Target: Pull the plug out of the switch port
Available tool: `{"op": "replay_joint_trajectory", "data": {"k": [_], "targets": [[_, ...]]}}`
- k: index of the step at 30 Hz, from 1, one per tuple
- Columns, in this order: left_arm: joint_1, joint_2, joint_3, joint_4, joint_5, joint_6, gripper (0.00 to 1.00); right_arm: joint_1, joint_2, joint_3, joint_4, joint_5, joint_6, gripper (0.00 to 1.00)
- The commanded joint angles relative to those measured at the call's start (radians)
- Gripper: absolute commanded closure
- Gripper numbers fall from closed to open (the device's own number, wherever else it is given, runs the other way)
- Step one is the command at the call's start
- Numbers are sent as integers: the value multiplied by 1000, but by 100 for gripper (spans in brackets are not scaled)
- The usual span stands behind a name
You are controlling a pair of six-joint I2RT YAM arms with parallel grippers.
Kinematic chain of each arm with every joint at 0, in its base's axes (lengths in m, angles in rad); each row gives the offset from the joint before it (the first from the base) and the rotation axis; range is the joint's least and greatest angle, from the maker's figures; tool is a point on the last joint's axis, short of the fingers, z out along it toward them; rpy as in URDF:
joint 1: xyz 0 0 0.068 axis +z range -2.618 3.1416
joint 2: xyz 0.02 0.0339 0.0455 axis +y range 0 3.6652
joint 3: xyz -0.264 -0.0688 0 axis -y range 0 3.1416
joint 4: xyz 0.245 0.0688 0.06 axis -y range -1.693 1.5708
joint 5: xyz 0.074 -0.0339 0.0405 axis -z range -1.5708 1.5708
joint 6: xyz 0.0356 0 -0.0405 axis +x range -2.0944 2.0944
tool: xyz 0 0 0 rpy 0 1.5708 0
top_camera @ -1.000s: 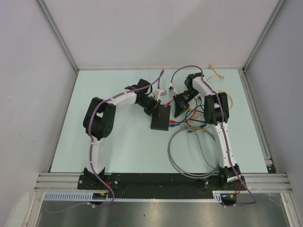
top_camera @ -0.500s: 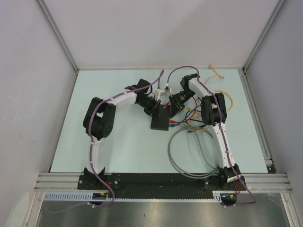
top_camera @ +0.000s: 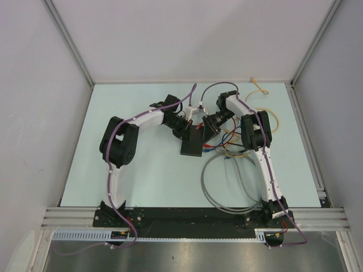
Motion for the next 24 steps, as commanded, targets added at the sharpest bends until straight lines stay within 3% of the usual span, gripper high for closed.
{"op": "replay_joint_trajectory", "data": {"k": [1,13,21,24], "targets": [[-10,76,-40,-73,-143,65,100,10,21,-74,-69,147,-85,63],[-16,77,-40,-73,-145,63,100,-2,30,-103,-69,130,-103,72],[-16,77,-40,-74,-146,63,100,1,18,-117,-70,130,-140,71],[-16,80,-40,-73,-148,62,100,3,24,-118,-69,142,-151,77]]}}
